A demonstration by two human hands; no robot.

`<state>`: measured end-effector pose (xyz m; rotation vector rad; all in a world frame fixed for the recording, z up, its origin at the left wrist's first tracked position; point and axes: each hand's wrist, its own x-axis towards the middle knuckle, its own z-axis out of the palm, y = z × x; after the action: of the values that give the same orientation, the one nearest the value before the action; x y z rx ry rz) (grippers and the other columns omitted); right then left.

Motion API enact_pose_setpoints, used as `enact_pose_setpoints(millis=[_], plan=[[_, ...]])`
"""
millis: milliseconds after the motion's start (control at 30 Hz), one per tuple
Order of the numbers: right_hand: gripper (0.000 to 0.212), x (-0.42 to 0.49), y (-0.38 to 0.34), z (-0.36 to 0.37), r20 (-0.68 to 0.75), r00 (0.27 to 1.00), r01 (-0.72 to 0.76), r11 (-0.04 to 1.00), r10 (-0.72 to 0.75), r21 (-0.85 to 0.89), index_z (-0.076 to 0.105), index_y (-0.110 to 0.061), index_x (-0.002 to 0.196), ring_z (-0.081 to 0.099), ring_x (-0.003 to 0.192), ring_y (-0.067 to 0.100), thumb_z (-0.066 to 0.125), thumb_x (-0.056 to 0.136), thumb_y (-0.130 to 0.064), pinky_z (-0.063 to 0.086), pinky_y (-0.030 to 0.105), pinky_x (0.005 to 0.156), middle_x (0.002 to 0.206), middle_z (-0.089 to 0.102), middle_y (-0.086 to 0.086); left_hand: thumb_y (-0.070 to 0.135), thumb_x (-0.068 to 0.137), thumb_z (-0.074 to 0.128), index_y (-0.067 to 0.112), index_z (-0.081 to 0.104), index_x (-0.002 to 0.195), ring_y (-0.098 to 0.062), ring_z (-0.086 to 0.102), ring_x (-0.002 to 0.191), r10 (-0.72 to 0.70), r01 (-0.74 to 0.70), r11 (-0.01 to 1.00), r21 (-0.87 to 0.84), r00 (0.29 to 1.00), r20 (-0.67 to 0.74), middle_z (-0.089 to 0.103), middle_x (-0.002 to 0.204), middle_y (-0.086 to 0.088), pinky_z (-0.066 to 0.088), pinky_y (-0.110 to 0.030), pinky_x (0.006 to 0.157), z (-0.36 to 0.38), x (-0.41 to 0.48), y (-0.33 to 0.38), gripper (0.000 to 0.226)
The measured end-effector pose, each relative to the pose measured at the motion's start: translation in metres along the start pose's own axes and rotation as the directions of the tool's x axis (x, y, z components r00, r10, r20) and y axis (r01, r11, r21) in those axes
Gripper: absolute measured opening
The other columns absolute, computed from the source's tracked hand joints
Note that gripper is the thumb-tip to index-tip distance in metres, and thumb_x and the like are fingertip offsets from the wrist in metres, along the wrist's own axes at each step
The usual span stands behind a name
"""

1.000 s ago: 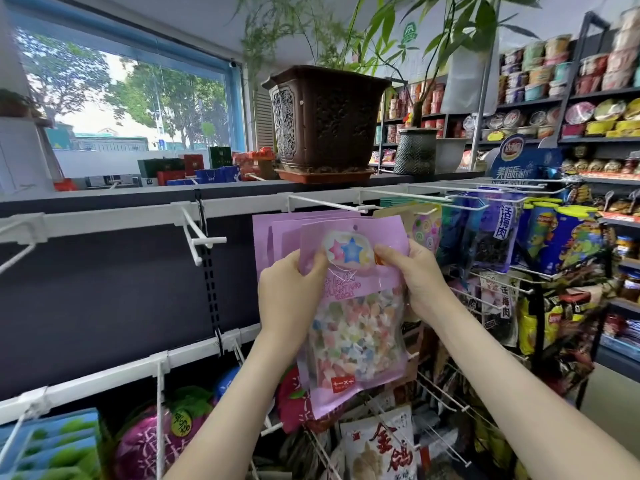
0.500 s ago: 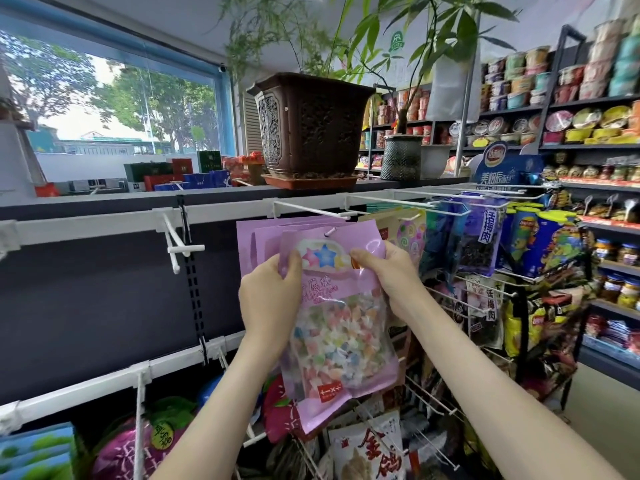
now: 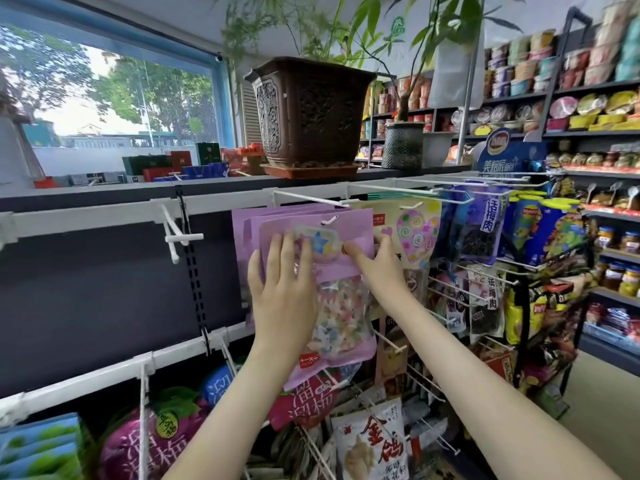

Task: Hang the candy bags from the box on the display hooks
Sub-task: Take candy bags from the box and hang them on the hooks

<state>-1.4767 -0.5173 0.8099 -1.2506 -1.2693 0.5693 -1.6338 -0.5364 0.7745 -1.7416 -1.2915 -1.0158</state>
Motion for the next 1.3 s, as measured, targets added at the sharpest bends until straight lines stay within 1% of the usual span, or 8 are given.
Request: enact_pose_setpoints(millis=[133, 300, 533, 733, 900, 1067, 1233, 1300], plan=[[0.064, -0.020, 0.010, -0.006, -0.015, 0.991, 0.129, 0.988, -0.131, -0.079, 0.029, -0.017, 0.138, 0.044, 0.111, 0.004, 0.063, 0.088, -0.035, 0.040, 0.007, 0.079, 0.121, 0.042, -0.011, 0.030, 0.090, 0.040, 0.010, 0.052, 0.134, -0.033, 0.038, 0.137, 0.002, 0.008, 0.996, -0.092, 0.994, 0.111, 0.040, 0.146, -0.021, 0.019, -0.054, 0.112, -0.001, -0.016, 0.023, 0.050], [0.064, -0.056, 0.046, -0.042, -0.006, 0.970, 0.224, 0.911, -0.241, -0.346, 0.023, -0.018, 0.143, 0.037, 0.130, 0.012, 0.060, 0.091, -0.028, 0.033, 0.027, 0.108, 0.145, 0.035, 0.004, 0.023, 0.085, 0.045, 0.007, 0.053, 0.132, -0.034, 0.041, 0.134, 0.125, -0.059, 0.952, -0.300, 0.971, 0.206, 0.043, 0.144, -0.021, 0.025, -0.054, 0.110, 0.000, -0.045, 0.080, 0.051], [0.048, -0.166, 0.139, -0.143, -0.151, 0.987, -0.121, 0.878, 0.056, -0.462, 0.034, -0.019, 0.139, 0.040, 0.129, 0.012, 0.052, 0.095, -0.022, 0.036, 0.030, 0.108, 0.139, 0.042, -0.002, 0.020, 0.085, 0.043, 0.003, 0.055, 0.129, -0.032, 0.048, 0.128, 0.442, -0.151, 0.749, -0.646, 0.840, 0.316, 0.048, 0.139, -0.019, 0.041, -0.047, 0.104, -0.007, -0.130, 0.199, 0.049], [0.037, -0.327, 0.243, -0.230, -0.419, 0.837, -0.515, 0.764, 0.352, -0.388, 0.051, 0.001, 0.123, 0.052, 0.113, 0.030, 0.061, 0.088, -0.009, 0.034, 0.027, 0.096, 0.119, 0.057, 0.018, 0.027, 0.079, 0.041, -0.002, 0.056, 0.124, -0.038, 0.059, 0.111, 0.658, -0.028, 0.627, -0.779, 0.554, 0.510, 0.054, 0.131, -0.024, 0.050, -0.042, 0.090, -0.027, -0.277, 0.306, 0.056], [0.032, -0.493, 0.349, -0.244, -0.445, 0.611, -0.788, 0.557, 0.655, -0.263, 0.055, -0.004, 0.118, 0.054, 0.109, 0.032, 0.061, 0.087, -0.012, 0.041, 0.043, 0.097, 0.115, 0.058, 0.016, 0.028, 0.081, 0.036, -0.003, 0.057, 0.121, -0.040, 0.061, 0.102, 0.751, 0.136, 0.626, -0.768, 0.161, 0.640, 0.061, 0.118, -0.024, 0.052, -0.043, 0.084, -0.043, -0.455, 0.348, 0.055], [0.032, -0.629, 0.453, -0.209, -0.411, 0.355, -0.935, 0.324, 0.840, -0.146, 0.053, -0.004, 0.120, 0.051, 0.113, 0.026, 0.058, 0.089, -0.009, 0.040, 0.036, 0.098, 0.119, 0.055, 0.013, 0.016, 0.092, 0.051, 0.008, 0.046, 0.133, -0.030, 0.053, 0.117, 0.679, 0.430, 0.706, -0.562, -0.189, 0.709, 0.056, 0.128, -0.013, 0.039, -0.028, 0.090, -0.036, -0.620, 0.350, 0.041], [0.030, -0.716, 0.560, -0.144, -0.340, 0.189, -0.982, 0.187, 0.921, -0.036, 0.055, 0.002, 0.115, 0.053, 0.107, 0.033, 0.057, 0.086, 0.000, 0.042, 0.041, 0.096, 0.112, 0.055, 0.019, 0.016, 0.094, 0.053, 0.008, 0.044, 0.136, -0.028, 0.054, 0.119, 0.610, 0.512, 0.763, -0.395, -0.366, 0.703, 0.056, 0.130, -0.013, 0.035, -0.020, 0.086, -0.004, -0.747, 0.337, 0.043], [0.031, -0.735, 0.592, -0.116, -0.319, 0.124, -0.991, 0.135, 0.940, 0.014, 0.054, 0.003, 0.116, 0.054, 0.106, 0.034, 0.056, 0.086, 0.002, 0.042, 0.041, 0.096, 0.112, 0.056, 0.021, 0.026, 0.093, 0.054, 0.007, 0.043, 0.138, -0.029, 0.047, 0.126, 0.587, 0.480, 0.785, -0.391, -0.377, 0.716, 0.051, 0.135, -0.015, 0.030, -0.018, 0.090, 0.014, -0.785, 0.325, 0.050]])
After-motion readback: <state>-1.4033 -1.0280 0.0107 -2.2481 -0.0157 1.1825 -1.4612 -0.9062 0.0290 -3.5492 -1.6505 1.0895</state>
